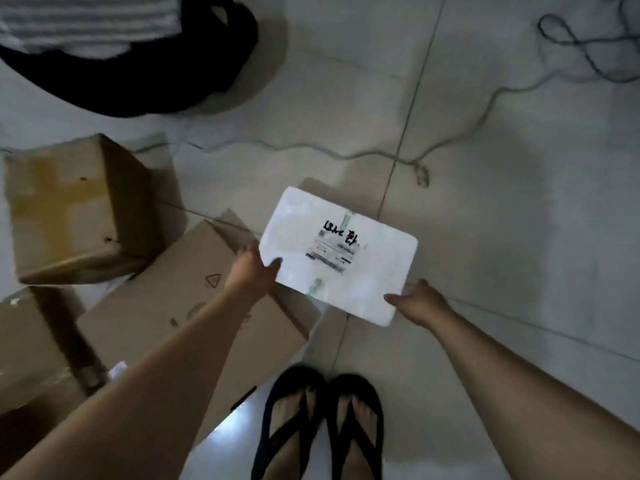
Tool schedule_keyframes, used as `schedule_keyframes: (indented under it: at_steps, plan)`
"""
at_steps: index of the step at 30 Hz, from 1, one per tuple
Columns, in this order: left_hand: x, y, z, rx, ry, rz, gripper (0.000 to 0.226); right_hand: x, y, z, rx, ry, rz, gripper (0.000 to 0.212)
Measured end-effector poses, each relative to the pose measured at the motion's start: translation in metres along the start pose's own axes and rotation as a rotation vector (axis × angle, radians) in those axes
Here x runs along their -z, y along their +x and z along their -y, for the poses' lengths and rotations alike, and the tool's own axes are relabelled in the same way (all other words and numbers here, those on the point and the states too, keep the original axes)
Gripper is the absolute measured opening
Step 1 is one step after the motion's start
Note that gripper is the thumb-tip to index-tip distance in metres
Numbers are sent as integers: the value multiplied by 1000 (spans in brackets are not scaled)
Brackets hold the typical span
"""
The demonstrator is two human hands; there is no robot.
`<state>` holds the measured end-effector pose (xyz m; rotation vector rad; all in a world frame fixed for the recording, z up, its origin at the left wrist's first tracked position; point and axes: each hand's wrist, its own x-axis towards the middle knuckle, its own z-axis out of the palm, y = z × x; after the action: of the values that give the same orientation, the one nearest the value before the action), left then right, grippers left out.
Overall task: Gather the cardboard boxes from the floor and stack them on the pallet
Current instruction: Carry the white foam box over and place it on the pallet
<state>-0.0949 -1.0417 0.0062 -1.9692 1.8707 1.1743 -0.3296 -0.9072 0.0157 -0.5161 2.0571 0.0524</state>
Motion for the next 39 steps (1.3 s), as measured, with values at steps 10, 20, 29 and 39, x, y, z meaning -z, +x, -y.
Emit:
schedule_keyframes:
  at_steps: [10,20,29,39]
  plan:
    - [-53,116,9,35,-285,56,80,-31,96,-53,-178,943,148,49]
    - [67,-99,-188,-221,-288,205,49,160,-153,-98,-222,1081,-165,35]
    - [136,-301,-472,-588,-89,393,63,367,-347,-211,-248,1110,-600,50]
    - [42,-534,-665,-964,17,600,59,457,-539,-412,-381,1278,-972,51]
